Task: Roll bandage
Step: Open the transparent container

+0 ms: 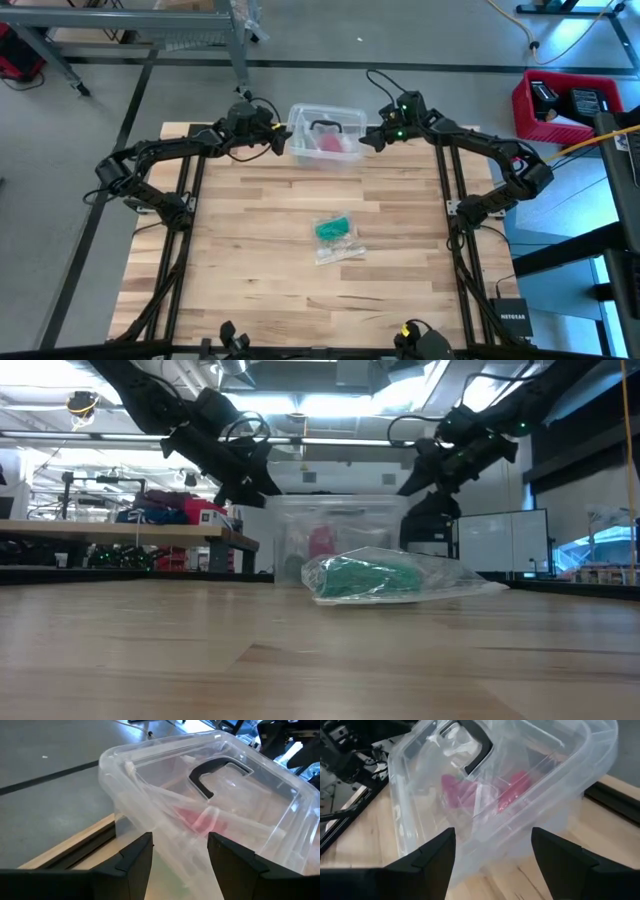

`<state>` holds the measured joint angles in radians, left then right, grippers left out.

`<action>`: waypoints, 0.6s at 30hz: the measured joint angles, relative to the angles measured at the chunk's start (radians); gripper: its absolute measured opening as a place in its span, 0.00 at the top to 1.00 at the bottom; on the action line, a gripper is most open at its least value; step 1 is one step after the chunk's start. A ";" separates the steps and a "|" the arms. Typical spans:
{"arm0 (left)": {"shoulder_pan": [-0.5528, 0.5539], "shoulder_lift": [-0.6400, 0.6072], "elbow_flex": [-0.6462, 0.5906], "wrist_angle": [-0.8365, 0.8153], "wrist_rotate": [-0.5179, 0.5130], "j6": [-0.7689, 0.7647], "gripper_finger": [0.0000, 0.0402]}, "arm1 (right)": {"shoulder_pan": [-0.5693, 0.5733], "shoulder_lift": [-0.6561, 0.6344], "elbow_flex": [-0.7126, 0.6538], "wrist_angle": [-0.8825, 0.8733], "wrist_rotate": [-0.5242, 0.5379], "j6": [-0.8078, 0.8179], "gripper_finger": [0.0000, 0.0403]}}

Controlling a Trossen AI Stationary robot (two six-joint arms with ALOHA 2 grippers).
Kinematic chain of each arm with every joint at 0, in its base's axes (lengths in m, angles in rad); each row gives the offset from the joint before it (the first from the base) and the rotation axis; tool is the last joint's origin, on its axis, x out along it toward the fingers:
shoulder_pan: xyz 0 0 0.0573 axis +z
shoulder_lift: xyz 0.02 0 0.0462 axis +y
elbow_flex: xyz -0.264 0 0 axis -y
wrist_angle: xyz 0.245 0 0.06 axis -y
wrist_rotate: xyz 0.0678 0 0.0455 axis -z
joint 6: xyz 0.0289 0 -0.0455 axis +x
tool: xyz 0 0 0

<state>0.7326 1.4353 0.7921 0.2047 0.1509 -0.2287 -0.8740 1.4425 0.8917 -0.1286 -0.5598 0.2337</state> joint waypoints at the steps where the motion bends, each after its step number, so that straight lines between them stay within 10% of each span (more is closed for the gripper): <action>1: 0.000 0.000 0.000 -0.002 0.000 0.000 0.55 | 0.004 0.000 0.000 0.000 0.000 0.000 0.35; 18: 0.028 -0.061 0.001 -0.046 -0.001 0.046 0.55 | 0.024 0.000 0.000 -0.001 0.018 0.001 0.35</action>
<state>0.7610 1.3739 0.7929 0.1582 0.1499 -0.1832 -0.8505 1.4425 0.8917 -0.1301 -0.5418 0.2348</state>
